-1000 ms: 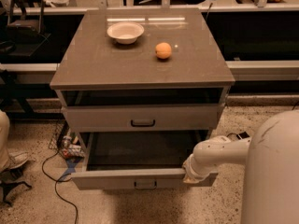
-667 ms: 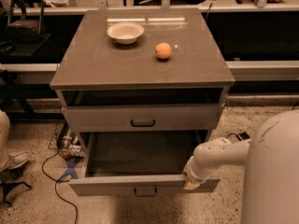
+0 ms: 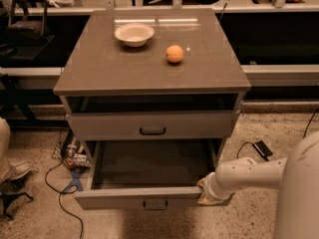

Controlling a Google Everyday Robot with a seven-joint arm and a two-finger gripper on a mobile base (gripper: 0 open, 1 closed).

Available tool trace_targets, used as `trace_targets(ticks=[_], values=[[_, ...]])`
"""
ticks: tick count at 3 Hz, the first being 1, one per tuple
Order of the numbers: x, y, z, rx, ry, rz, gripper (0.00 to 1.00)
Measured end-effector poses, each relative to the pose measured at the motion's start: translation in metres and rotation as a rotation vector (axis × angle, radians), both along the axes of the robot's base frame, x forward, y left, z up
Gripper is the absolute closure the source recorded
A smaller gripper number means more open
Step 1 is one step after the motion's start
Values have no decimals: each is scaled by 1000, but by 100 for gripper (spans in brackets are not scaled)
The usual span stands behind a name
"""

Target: Open middle drawer

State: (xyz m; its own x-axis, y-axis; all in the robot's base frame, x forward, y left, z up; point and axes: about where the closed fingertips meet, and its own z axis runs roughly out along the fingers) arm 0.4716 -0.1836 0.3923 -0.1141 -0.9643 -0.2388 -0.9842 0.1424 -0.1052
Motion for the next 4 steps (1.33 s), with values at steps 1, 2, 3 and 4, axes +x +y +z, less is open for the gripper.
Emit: trace_targets(ticks=[1, 2, 3, 4], values=[[3, 2, 3, 0, 0, 0, 100], [3, 2, 3, 0, 0, 0, 100], [3, 2, 3, 0, 0, 0, 100], [1, 2, 1, 4, -2, -8, 97]])
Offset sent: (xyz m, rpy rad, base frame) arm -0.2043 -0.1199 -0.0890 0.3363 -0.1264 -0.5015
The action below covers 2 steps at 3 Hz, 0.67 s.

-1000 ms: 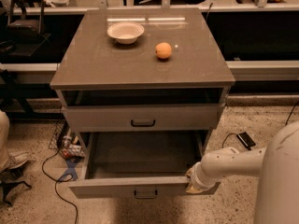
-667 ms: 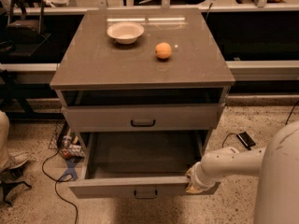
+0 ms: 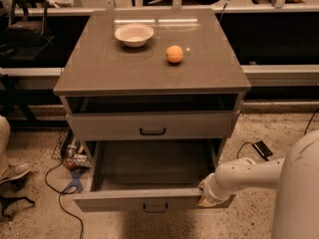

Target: Open middle drawer

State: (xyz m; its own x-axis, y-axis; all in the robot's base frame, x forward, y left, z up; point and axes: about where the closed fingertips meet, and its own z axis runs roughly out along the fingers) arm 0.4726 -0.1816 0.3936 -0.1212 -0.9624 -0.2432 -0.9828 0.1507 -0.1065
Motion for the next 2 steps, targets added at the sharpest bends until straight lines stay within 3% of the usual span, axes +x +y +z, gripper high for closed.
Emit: trace_targets(ticks=[1, 2], values=[[0, 0, 0, 0, 0, 0, 74], [0, 0, 0, 0, 0, 0, 43]])
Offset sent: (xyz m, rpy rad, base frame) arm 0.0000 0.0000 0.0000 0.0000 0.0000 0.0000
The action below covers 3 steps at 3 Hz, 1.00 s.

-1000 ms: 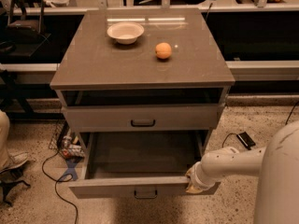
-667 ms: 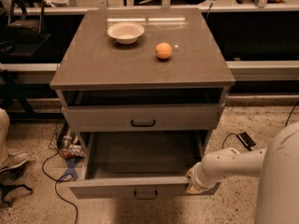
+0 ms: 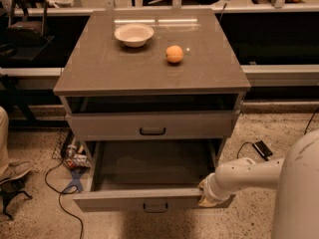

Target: Open middle drawer

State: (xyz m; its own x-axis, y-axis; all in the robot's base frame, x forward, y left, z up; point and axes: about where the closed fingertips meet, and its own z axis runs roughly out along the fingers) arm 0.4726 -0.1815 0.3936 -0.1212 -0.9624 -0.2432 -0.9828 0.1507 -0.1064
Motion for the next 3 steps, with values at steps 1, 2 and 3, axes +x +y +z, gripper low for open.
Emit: trace_targets(ticks=[1, 2, 3], values=[[0, 0, 0, 0, 0, 0, 20], [0, 0, 0, 0, 0, 0, 0], [0, 0, 0, 0, 0, -1, 0]])
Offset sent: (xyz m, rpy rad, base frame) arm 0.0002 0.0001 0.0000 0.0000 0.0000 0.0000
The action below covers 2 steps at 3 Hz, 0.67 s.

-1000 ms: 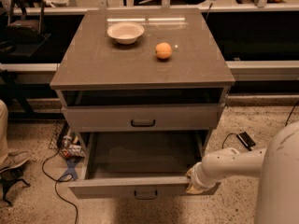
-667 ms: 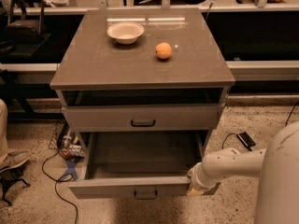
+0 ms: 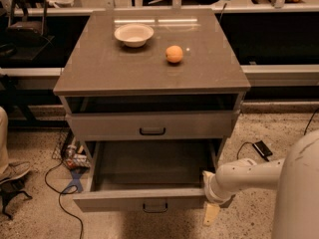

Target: Open middle drawer

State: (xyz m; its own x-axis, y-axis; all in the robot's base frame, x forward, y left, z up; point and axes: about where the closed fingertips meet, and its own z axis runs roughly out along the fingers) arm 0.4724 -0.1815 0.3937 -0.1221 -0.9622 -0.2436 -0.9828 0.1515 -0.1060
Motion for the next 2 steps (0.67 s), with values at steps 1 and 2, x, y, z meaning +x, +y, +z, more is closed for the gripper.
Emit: trace_targets(ticks=[1, 2], values=[[-6, -3, 23, 23, -30, 5, 0], [-22, -11, 76, 61, -106, 0, 0]])
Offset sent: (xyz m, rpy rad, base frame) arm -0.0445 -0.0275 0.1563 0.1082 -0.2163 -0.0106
